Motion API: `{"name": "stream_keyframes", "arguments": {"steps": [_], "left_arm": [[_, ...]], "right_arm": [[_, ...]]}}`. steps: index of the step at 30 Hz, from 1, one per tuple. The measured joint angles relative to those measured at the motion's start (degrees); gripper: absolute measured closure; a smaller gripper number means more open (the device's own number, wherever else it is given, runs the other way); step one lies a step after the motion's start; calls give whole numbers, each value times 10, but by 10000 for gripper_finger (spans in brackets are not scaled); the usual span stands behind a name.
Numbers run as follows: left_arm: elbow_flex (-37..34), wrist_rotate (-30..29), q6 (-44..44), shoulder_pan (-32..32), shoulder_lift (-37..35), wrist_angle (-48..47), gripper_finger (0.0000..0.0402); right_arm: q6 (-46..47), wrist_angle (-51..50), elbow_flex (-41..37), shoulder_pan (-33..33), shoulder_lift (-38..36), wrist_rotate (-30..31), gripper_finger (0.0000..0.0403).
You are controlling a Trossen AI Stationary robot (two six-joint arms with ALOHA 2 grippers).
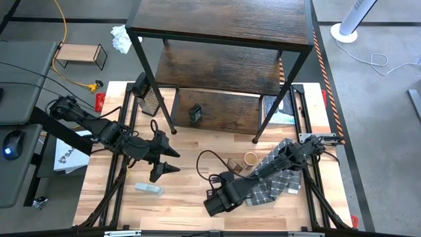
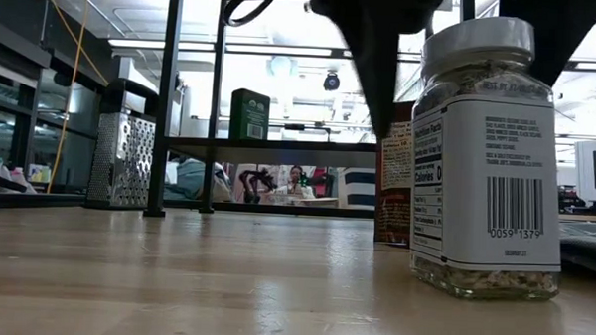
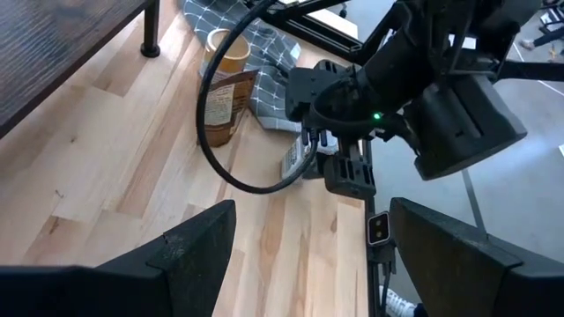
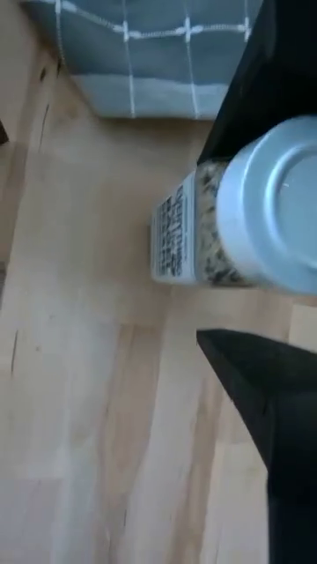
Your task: Shelf spices
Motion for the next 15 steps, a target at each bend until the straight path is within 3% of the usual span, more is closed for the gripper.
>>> {"name": "stream_keyframes", "arguments": {"steps": [7, 15], "left_arm": [[0, -1, 11, 0, 0, 0, 108], [0, 9, 16, 0, -4, 6, 108]], "right_arm": [[0, -10, 0, 5, 0, -19, 210], [-32, -15, 37, 5, -2, -8, 216]]}}
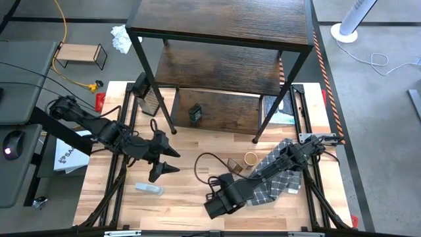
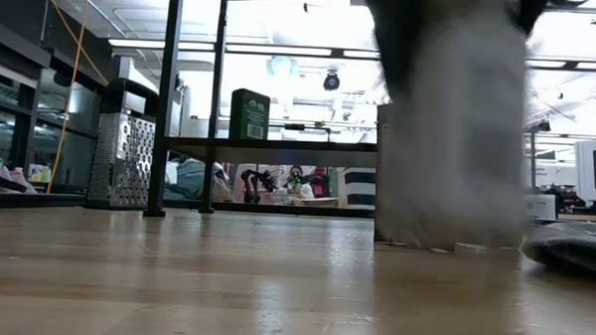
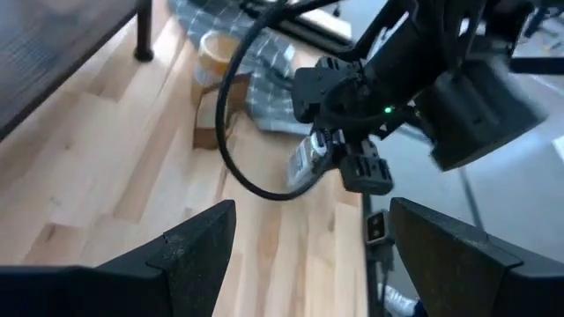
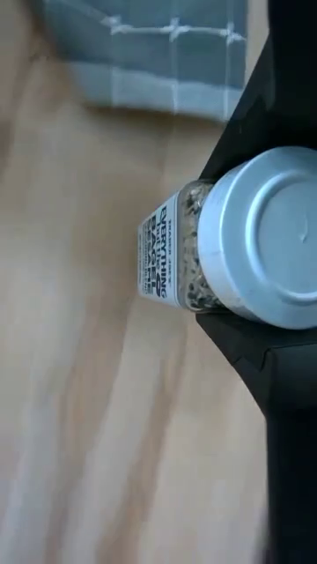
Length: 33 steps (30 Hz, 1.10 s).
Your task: Shelf spices
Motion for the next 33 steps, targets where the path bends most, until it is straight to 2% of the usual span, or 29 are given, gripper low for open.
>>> {"name": "stream_keyframes", "arguments": {"steps": [4, 9, 12, 16, 26, 33], "left_arm": [[0, -7, 13, -1, -19, 15, 108], [0, -45, 33, -1, -48, 11, 108], [0, -64, 42, 0, -62, 10, 108], [0, -88, 50, 3, -70, 10, 108], [0, -105, 66, 3, -71, 63, 108], [0, -199, 56, 3, -71, 75, 108]], "right_arm": [[-47, -41, 67, -15, -16, 68, 216], [-98, -59, 29, -69, -73, 153, 216], [-146, -89, 39, -115, -77, 176, 216], [-218, -64, 40, -175, -77, 213, 216], [-364, -40, 40, -279, -96, 235, 216], [-490, -27, 40, -324, -107, 211, 216]]}}
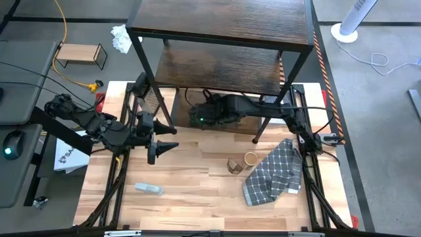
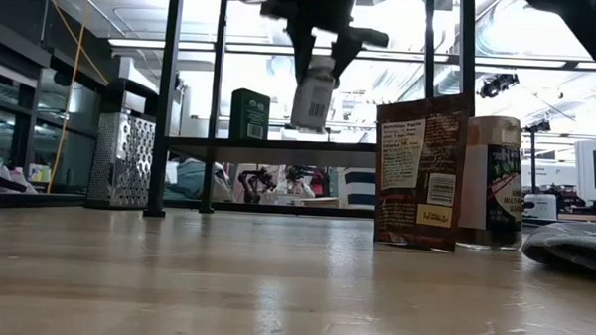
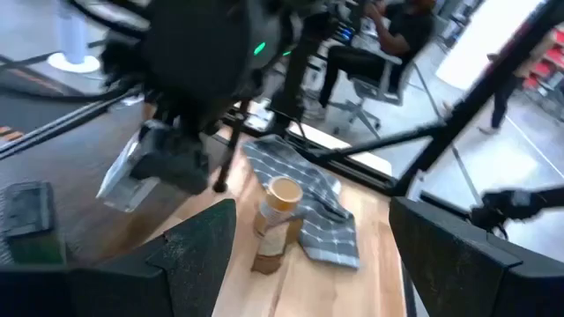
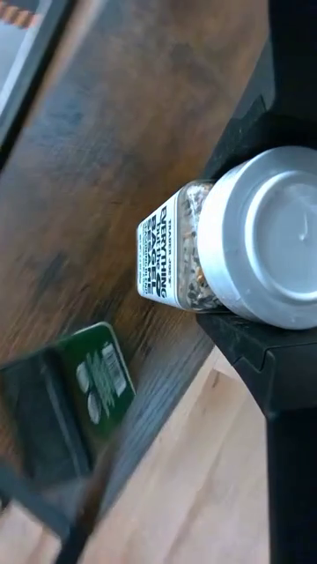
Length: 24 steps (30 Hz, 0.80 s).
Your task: Shelf spices
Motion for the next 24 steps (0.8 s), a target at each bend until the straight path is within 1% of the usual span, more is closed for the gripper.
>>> {"name": "stream_keyframes", "arguments": {"steps": [6, 9, 11, 16, 18, 21, 24], "left_arm": [[0, -43, -35, 0, 0, -1, 108], [0, -60, -32, 0, 0, -1, 108], [0, -67, -25, 2, 0, 0, 108], [0, -49, -22, 13, 0, 0, 108], [0, -37, -21, 16, 0, 0, 108], [0, -26, -14, 16, 0, -1, 108], [0, -23, -5, 16, 0, -1, 108]], "right_arm": [[-76, 12, 0, 9, -31, 16, 216], [-85, 7, -3, 5, -29, 4, 216], [-74, 13, -8, -1, -26, 1, 216], [-50, 24, -20, -21, -25, -4, 216], [-47, 21, -20, -33, -23, -20, 216], [-43, 20, -20, -47, -21, -60, 216], [-30, 20, -21, -53, -20, -67, 216]]}}
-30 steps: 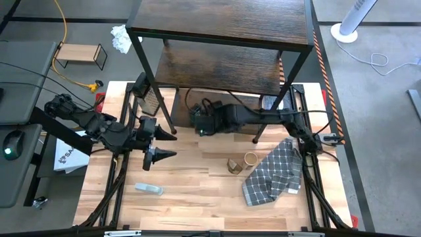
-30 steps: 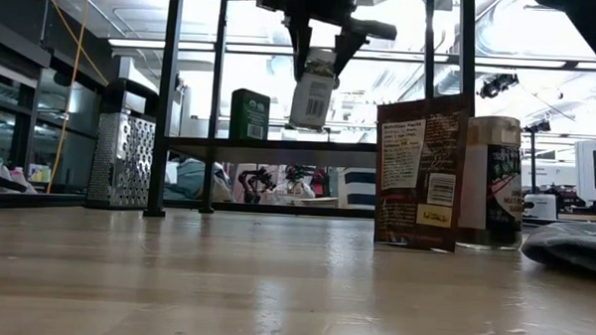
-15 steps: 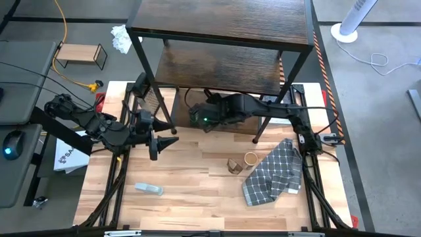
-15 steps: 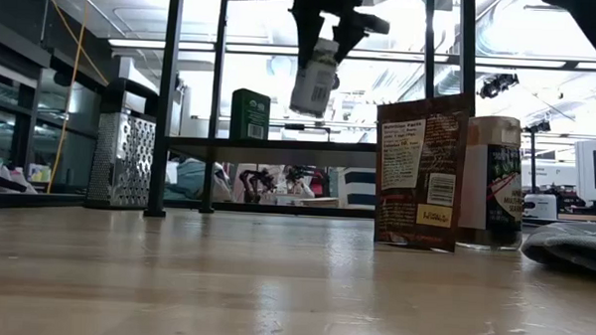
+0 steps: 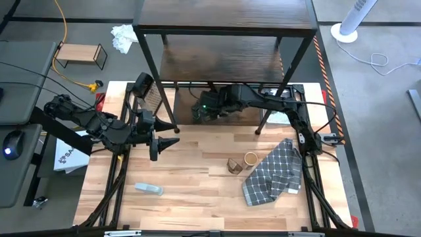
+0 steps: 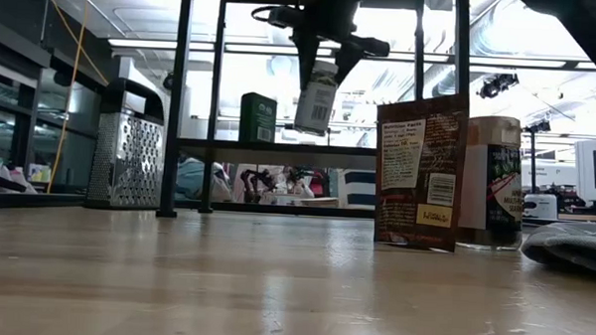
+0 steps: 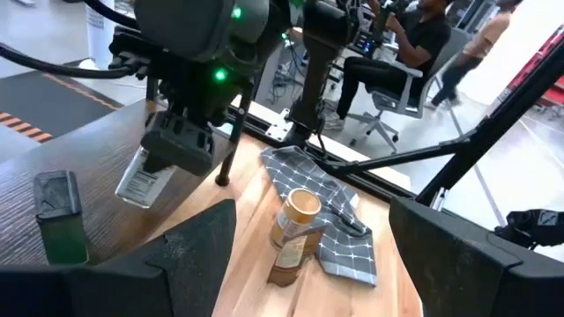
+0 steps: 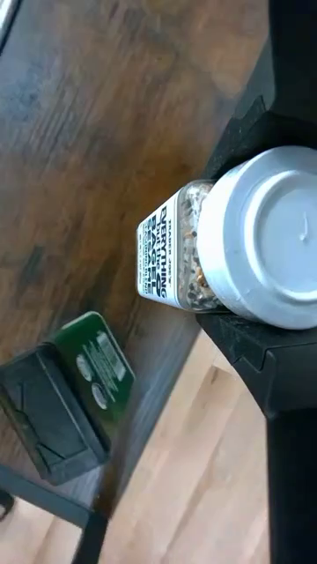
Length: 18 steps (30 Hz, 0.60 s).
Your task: Shelf spices
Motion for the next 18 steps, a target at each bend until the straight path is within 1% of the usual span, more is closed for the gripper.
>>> {"name": "stream_keyframes", "arguments": {"steps": [4, 10, 15, 18], "left_arm": [[0, 6, 9, 0, 0, 0, 108], [0, 7, 9, 0, 0, 0, 108], [0, 7, 9, 0, 0, 0, 108], [0, 7, 9, 0, 0, 0, 108]], "right_arm": [[15, -14, 0, -6, 2, -17, 216], [25, -17, 0, -9, 5, -14, 196], [15, -16, 0, -9, 7, -13, 192], [11, -17, 0, -9, 7, 2, 190]]}}
